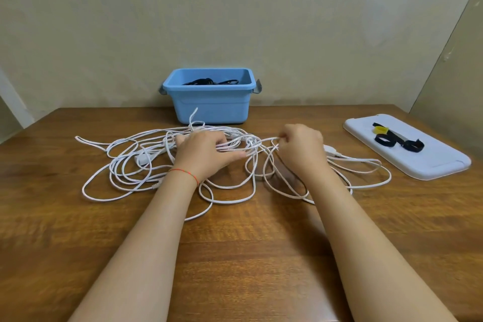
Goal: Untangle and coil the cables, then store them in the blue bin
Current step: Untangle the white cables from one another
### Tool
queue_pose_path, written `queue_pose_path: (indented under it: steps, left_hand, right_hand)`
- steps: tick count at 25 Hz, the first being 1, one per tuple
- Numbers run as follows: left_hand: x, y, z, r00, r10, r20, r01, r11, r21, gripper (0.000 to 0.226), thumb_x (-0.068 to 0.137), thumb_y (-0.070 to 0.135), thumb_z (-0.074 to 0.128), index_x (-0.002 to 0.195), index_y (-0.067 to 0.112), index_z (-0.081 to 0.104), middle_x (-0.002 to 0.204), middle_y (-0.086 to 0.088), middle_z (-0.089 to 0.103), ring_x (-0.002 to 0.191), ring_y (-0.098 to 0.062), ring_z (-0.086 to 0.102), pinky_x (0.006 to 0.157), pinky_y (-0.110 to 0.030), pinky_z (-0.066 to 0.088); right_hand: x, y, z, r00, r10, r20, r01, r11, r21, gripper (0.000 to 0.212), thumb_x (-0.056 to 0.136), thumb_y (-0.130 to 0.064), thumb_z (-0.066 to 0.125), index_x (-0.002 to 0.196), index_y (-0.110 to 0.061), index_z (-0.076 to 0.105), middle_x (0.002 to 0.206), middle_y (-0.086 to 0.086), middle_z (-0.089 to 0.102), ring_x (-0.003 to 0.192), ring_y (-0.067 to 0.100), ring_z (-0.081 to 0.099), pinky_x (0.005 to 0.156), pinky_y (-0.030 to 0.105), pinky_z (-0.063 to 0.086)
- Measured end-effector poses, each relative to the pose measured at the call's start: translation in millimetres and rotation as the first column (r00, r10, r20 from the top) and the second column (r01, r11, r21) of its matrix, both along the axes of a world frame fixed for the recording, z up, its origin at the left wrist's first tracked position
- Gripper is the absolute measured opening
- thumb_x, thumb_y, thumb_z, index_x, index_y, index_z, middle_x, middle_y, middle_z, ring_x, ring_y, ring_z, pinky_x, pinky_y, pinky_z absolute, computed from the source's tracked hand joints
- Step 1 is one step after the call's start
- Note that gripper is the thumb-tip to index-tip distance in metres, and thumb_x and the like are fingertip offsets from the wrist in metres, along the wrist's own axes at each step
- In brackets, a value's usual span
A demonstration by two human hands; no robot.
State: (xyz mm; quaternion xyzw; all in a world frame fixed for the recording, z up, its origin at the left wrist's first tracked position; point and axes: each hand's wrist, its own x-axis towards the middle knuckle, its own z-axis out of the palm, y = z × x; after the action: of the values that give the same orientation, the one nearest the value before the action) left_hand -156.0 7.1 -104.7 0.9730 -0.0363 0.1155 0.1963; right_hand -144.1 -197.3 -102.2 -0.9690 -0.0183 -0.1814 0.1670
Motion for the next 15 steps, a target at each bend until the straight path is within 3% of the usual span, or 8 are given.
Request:
queue_pose_path:
  steps: [1,3,6,8,10,12,14,15]
  left_hand:
    - [-1.7,-4.8,1.5,1.000,-0.018,-0.024,0.019,1.000,0.005,0.058,0.077,0.080,0.053,0.072,0.022,0.056,0.077,0.005,0.061,0.082,-0.013,0.052,0.090,-0.042,0.033]
    - [-1.7,-10.5,0.8,0.999,-0.037,-0.035,0.037,0.999,-0.001,0.055,0.086,0.074,0.049,0.074,0.021,0.054,0.076,0.005,0.062,0.079,-0.012,0.051,0.095,-0.043,0.033]
    - [3.1,-3.9,-1.9,0.996,-0.090,0.017,0.091,0.961,-0.262,0.036,0.096,0.051,0.051,0.076,0.024,0.065,0.076,0.009,0.065,0.085,-0.014,0.059,0.100,-0.051,0.041]
    - [5.1,-1.3,-3.2,0.997,-0.056,0.050,0.071,0.920,-0.384,0.030,0.097,0.041,0.054,0.078,0.025,0.070,0.079,0.010,0.068,0.089,-0.016,0.061,0.096,-0.052,0.046]
    - [5.0,-3.1,-3.0,0.983,0.062,0.172,-0.002,0.944,-0.330,0.029,0.099,0.039,0.053,0.084,0.022,0.071,0.081,0.007,0.066,0.089,-0.020,0.060,0.092,-0.048,0.047]
    - [3.9,-0.2,-0.3,0.931,0.229,0.283,-0.106,0.914,-0.390,0.032,0.102,0.037,0.049,0.088,0.015,0.068,0.081,0.001,0.063,0.085,-0.023,0.059,0.075,-0.037,0.046]
    - [5.4,10.3,2.2,0.870,0.409,0.277,-0.193,0.797,-0.572,0.034,0.103,0.035,0.046,0.088,0.012,0.065,0.083,-0.002,0.062,0.081,-0.022,0.055,0.060,-0.030,0.035]
    - [7.3,16.2,3.1,0.842,0.482,0.243,-0.232,0.730,-0.643,0.035,0.104,0.034,0.044,0.089,0.012,0.066,0.084,-0.002,0.061,0.081,-0.021,0.054,0.057,-0.028,0.032]
  right_hand:
    - [-3.6,7.4,0.2,0.995,0.066,-0.081,-0.067,0.998,-0.007,0.021,0.095,-0.012,0.045,0.101,-0.016,0.065,0.100,0.005,0.062,0.098,0.027,0.058,0.080,0.034,0.040]
    - [-12.7,21.1,0.9,0.964,0.199,-0.175,-0.179,0.976,0.123,0.021,0.096,-0.016,0.047,0.113,-0.016,0.060,0.102,0.002,0.060,0.093,0.021,0.057,0.075,0.033,0.047]
    - [-23.7,29.6,1.6,0.936,0.294,-0.192,-0.221,0.918,0.331,0.016,0.098,-0.025,0.050,0.112,-0.019,0.045,0.093,0.001,0.061,0.080,0.018,0.062,0.067,0.036,0.056]
    - [-28.7,29.5,7.2,0.935,0.307,-0.179,-0.208,0.882,0.423,0.014,0.097,-0.025,0.051,0.108,-0.019,0.044,0.089,0.001,0.061,0.075,0.015,0.061,0.059,0.030,0.051]
    - [-31.9,30.8,11.5,0.922,0.350,-0.166,-0.224,0.831,0.509,0.012,0.096,-0.024,0.051,0.107,-0.018,0.051,0.089,-0.001,0.060,0.074,0.011,0.057,0.057,0.023,0.043]
    - [-34.4,35.4,12.4,0.912,0.384,-0.142,-0.256,0.806,0.534,0.010,0.095,-0.023,0.052,0.100,-0.018,0.059,0.084,-0.004,0.060,0.070,0.008,0.053,0.057,0.022,0.038]
    - [-33.2,38.8,9.0,0.908,0.407,-0.095,-0.328,0.835,0.442,0.005,0.093,-0.024,0.060,0.089,-0.022,0.058,0.072,-0.008,0.057,0.063,0.005,0.050,0.056,0.020,0.036]
    - [-31.5,38.5,7.7,0.908,0.412,-0.072,-0.356,0.851,0.387,0.012,0.091,-0.025,0.066,0.084,-0.023,0.056,0.068,-0.010,0.055,0.061,0.005,0.048,0.055,0.018,0.035]
